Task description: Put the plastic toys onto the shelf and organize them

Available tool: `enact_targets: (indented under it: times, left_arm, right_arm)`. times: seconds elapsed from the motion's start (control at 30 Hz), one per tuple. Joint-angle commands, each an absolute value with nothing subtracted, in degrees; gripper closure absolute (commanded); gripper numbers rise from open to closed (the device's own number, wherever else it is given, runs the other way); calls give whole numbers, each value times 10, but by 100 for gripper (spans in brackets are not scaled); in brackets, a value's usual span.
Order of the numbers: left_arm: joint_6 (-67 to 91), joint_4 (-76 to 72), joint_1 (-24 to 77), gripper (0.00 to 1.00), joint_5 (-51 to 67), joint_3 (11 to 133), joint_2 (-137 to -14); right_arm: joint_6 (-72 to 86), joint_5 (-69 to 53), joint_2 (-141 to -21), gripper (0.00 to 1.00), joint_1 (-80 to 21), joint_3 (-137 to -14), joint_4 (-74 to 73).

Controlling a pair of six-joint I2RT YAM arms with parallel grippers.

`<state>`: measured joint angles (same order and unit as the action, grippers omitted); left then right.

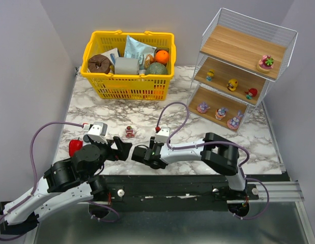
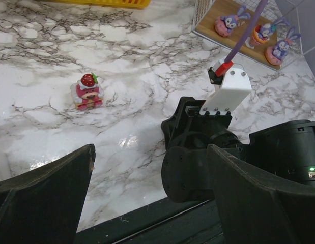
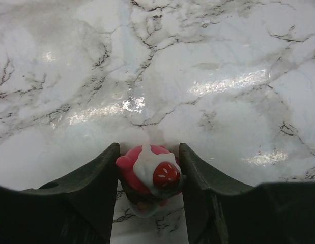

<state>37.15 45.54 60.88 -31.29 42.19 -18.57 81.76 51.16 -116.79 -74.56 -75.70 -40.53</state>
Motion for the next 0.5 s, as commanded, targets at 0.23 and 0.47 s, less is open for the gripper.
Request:
enact_targets:
  times: [0.23,0.47]
  left_arm:
    - [374,454,612,1,-318,417,-181]
    - [374,454,613,1,-320,417,-179]
  right_arm:
    - [647,497,-1020,96,-687,-675,-381]
    - [520,485,-905,99,-640,-671,-372]
